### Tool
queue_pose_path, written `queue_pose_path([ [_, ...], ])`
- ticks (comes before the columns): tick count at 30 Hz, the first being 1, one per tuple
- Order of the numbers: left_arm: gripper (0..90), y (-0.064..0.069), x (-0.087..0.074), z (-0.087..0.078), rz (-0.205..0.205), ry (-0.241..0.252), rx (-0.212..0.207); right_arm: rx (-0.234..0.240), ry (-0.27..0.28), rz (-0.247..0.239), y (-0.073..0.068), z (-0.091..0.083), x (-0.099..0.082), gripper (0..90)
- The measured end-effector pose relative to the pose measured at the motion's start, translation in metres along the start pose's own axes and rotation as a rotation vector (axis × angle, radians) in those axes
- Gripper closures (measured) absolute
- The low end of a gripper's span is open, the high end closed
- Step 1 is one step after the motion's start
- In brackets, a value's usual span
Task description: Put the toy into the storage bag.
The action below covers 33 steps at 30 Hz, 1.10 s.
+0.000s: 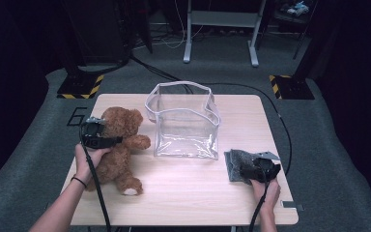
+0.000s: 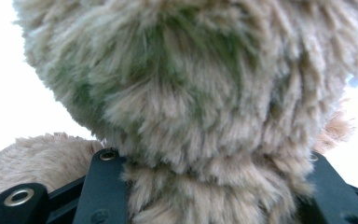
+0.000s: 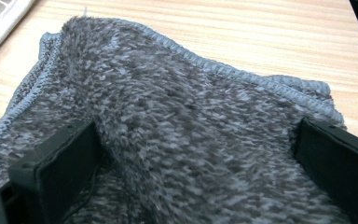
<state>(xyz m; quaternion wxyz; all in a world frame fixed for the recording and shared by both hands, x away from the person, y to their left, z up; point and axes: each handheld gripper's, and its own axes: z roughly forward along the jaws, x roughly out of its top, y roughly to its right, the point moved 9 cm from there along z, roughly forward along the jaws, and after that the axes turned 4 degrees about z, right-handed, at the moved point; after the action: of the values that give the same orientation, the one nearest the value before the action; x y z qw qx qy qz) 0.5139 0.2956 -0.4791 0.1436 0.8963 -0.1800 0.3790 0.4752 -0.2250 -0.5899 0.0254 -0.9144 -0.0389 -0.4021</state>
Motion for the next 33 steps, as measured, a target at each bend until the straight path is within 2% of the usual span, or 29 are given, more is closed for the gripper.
queue_pose_path([
  [1,51.9,0.000,0.000,0.000,0.000,0.000,0.000,0.000,0.000,0.000,0.000,0.000,0.000,0.0],
  [3,51.9,0.002,0.009,-0.011,-0.012,0.040,0.001,0.000,0.000,-0.002,0.000,0.000,0.000,0.0],
  [4,51.9,0.002,0.009,-0.011,-0.012,0.040,0.001,0.000,0.000,-0.002,0.000,0.000,0.000,0.0],
  [5,51.9,0.000,0.015,-0.018,0.014,0.059,0.007,0.000,-0.001,0.001,0.000,0.000,0.000,0.0],
  [6,51.9,0.000,0.015,-0.018,0.014,0.059,0.007,0.000,-0.001,0.001,0.000,0.000,0.000,0.0],
  [12,51.8,-0.002,0.029,-0.038,0.017,0.139,0.017,0.003,-0.002,-0.002,0.000,0.000,0.000,0.0],
  [14,51.9,-0.003,0.031,-0.041,0.019,0.148,0.020,0.003,-0.002,0.000,0.000,0.000,0.000,0.0],
  [20,51.9,-0.006,0.041,-0.052,0.009,0.222,0.034,0.002,-0.001,0.002,0.000,0.000,0.000,0.0],
  [27,51.9,-0.009,0.052,-0.065,0.015,0.262,0.041,0.001,-0.001,0.000,0.000,0.000,0.000,0.0],
  [33,51.8,-0.010,0.071,-0.079,0.020,0.307,0.055,0.001,-0.001,0.001,0.000,0.000,0.000,0.0],
])
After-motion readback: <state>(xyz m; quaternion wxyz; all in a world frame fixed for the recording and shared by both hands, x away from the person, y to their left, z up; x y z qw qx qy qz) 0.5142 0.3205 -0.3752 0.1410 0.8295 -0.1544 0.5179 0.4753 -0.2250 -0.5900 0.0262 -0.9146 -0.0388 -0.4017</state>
